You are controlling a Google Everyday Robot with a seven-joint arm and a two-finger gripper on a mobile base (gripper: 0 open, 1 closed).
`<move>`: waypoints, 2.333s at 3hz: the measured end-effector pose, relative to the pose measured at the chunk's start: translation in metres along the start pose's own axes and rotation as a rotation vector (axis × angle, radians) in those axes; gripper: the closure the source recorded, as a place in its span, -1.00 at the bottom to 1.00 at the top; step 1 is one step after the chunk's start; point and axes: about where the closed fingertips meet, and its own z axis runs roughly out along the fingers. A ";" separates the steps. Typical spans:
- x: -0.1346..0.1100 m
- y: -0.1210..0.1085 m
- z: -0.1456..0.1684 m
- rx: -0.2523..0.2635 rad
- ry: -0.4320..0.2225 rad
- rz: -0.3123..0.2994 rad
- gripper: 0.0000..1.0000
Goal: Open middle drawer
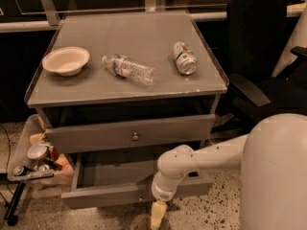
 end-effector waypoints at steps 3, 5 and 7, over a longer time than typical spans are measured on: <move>0.027 0.053 -0.017 -0.078 0.000 0.036 -1.00; 0.026 0.059 -0.021 -0.087 -0.004 0.047 -1.00; 0.023 0.059 -0.023 -0.088 -0.010 0.049 -1.00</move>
Offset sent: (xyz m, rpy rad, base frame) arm -0.0907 -0.0466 0.0178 -0.0196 0.1678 -0.0249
